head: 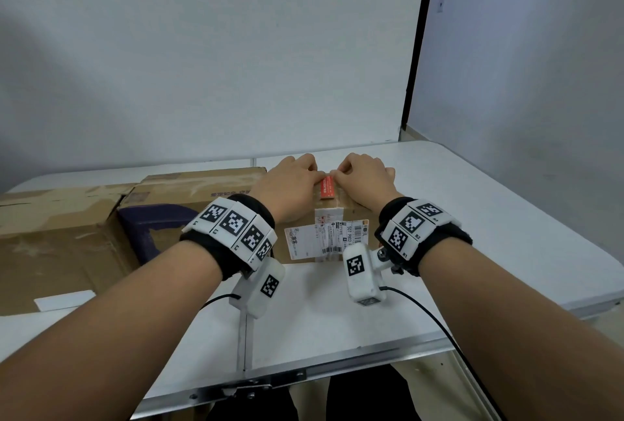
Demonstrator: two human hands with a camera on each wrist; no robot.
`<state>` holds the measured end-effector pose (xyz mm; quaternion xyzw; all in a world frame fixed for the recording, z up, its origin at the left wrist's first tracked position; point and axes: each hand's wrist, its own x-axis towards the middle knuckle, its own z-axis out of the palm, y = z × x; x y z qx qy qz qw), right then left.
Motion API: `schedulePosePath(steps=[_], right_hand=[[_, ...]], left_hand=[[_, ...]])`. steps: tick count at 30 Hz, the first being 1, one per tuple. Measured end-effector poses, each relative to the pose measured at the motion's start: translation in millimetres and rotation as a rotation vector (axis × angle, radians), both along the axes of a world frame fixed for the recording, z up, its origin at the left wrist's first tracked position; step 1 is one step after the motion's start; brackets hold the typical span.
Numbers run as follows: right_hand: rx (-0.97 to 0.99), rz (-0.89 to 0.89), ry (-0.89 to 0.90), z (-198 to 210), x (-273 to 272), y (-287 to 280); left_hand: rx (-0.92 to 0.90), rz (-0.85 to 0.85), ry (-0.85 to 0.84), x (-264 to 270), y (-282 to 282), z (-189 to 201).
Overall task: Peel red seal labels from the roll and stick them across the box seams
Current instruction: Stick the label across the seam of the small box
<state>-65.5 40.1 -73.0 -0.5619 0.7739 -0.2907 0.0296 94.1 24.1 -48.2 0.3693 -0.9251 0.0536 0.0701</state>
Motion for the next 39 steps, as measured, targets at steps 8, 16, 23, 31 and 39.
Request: schedulePosePath(steps=[8,16,23,31,39], right_hand=[[0.008,0.006,-0.033,3,1,3],[0.027,0.053,-0.061,10,-4,7],[0.105,0.1,0.015,15,-1,12],[0.168,0.136,-0.048,17,7,25],[0.188,0.207,-0.297,21,11,40]], left_hand=[[-0.013,-0.02,-0.123,2,1,4],[0.092,-0.077,-0.102,23,6,14],[0.066,-0.063,-0.03,25,5,3],[0.086,-0.045,-0.038,25,3,2],[0.045,-0.05,-0.04,25,-3,-4]])
